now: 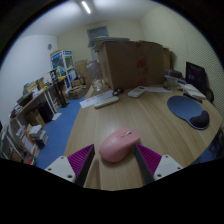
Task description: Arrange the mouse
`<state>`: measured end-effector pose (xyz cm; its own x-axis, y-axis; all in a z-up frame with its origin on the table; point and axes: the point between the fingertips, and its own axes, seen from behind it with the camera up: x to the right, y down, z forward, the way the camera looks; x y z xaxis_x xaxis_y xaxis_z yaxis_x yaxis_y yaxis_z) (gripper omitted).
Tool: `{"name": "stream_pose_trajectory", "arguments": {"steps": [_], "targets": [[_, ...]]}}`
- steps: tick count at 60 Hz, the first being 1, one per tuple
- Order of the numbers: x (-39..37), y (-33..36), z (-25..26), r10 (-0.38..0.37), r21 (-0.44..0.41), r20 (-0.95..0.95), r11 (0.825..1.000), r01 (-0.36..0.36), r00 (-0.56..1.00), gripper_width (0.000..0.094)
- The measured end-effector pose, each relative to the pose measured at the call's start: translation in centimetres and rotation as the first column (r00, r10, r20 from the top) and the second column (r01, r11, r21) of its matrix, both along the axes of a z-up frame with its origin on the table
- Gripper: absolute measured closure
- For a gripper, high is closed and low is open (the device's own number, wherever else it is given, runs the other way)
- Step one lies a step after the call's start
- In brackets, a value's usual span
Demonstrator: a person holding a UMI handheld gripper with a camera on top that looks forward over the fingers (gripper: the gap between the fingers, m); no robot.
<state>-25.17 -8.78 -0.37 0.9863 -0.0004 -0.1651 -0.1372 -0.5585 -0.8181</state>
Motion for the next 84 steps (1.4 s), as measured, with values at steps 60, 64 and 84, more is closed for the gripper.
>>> {"name": "stream_pose_trajectory", "arguments": {"steps": [60, 64, 84], "targets": [[10.8, 10.3, 25.8, 0.12, 0.429, 0.176, 0.884, -0.185, 0.977, 0.0585], [19.0, 12.1, 26.2, 0.063, 0.415, 0.167, 0.901, -0.128, 0.984, 0.0584], [34.5, 15.2, 4.4, 0.06, 0.02, 0.164, 0.998, -0.064, 0.985, 0.0584]]}}
